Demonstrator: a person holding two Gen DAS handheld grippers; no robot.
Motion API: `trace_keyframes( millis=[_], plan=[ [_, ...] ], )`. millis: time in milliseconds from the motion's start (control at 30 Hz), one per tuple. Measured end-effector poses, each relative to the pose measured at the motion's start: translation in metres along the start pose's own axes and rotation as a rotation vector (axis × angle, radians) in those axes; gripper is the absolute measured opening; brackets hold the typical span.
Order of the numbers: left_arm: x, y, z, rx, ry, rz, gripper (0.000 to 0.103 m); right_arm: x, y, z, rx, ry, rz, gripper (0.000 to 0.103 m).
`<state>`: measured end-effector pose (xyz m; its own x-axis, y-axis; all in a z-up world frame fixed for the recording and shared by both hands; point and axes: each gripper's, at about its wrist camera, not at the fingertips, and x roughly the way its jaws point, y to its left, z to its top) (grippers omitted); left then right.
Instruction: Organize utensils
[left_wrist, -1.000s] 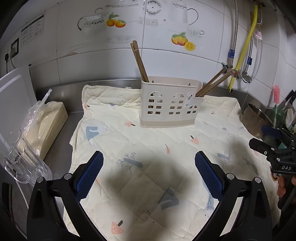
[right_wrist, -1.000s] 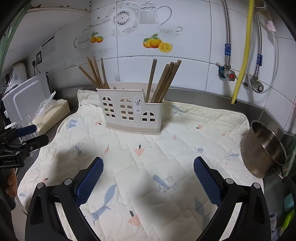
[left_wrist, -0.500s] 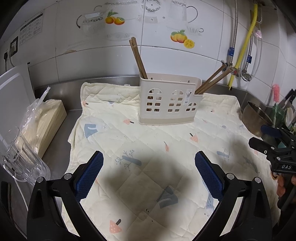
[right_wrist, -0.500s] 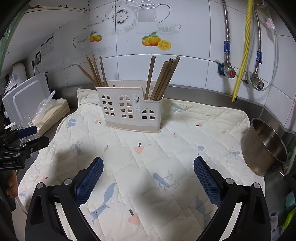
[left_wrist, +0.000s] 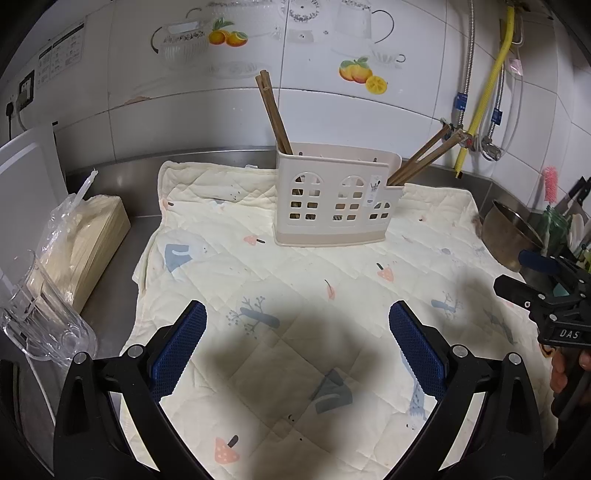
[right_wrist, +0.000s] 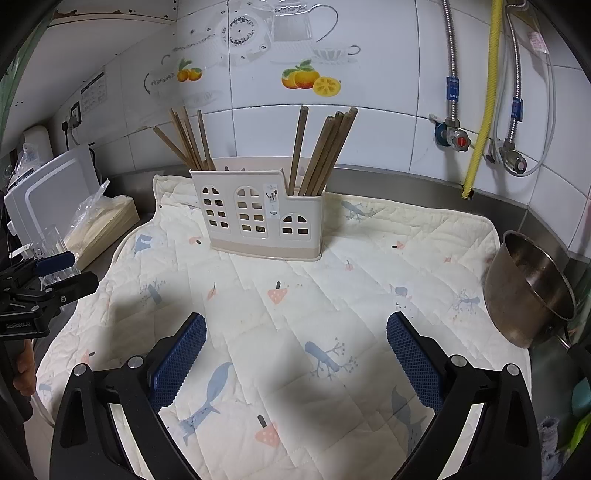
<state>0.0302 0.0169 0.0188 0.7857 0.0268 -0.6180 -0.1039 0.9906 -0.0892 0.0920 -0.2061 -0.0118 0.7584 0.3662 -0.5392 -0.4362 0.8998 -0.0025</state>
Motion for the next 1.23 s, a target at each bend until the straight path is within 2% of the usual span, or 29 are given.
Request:
trace_keyframes(
  millis=[1233],
  plan=[
    [0.0005,0.0015,-0.0017,-0.012,0.007,-0.009,0.098,0.0006,-0.0035,-0.0046,0.010,0.010,0.000,0.095]
  ],
)
